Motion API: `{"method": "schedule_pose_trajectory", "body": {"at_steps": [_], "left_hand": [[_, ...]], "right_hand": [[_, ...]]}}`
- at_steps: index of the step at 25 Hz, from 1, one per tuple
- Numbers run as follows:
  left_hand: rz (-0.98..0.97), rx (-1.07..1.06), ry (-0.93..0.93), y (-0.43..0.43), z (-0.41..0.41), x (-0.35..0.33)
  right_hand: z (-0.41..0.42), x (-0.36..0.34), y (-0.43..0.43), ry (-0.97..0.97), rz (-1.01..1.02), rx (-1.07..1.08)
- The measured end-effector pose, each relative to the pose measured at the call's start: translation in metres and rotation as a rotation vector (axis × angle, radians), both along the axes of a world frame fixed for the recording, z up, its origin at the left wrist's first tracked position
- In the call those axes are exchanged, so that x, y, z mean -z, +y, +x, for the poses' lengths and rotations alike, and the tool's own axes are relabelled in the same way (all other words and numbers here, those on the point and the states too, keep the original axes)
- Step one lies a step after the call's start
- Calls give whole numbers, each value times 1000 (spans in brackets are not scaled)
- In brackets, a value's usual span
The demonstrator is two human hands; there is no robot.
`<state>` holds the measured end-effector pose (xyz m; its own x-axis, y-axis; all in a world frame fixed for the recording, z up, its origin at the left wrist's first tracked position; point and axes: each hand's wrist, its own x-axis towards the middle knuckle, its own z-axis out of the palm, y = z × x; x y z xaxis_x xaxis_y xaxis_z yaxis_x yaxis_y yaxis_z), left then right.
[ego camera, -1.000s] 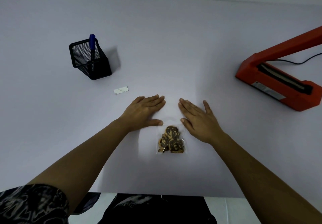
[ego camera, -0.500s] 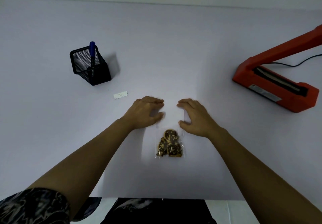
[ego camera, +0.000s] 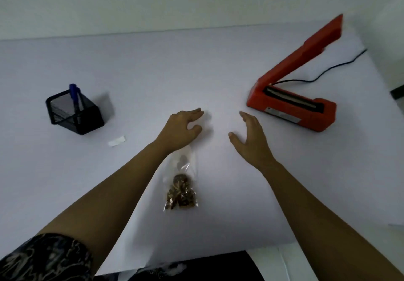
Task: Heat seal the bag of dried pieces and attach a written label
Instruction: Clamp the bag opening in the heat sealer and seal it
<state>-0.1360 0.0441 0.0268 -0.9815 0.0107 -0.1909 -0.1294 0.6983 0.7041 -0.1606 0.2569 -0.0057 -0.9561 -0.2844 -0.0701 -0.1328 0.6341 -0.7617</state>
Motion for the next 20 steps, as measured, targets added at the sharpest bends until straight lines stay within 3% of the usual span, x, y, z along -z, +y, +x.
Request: {"method": "schedule_pose_trajectory", "body": {"at_steps": [7,12,20], "left_hand": [[22,33,-84,101,-73,-4],[39,-27,-239,132,-98,2],[106,-37,-190,136,-75,5]], "right_hand": [[-22,-8,120,125,176,546],[-35,7,149,-62,129,498],[-3,5,152,-69,-16,527]]}}
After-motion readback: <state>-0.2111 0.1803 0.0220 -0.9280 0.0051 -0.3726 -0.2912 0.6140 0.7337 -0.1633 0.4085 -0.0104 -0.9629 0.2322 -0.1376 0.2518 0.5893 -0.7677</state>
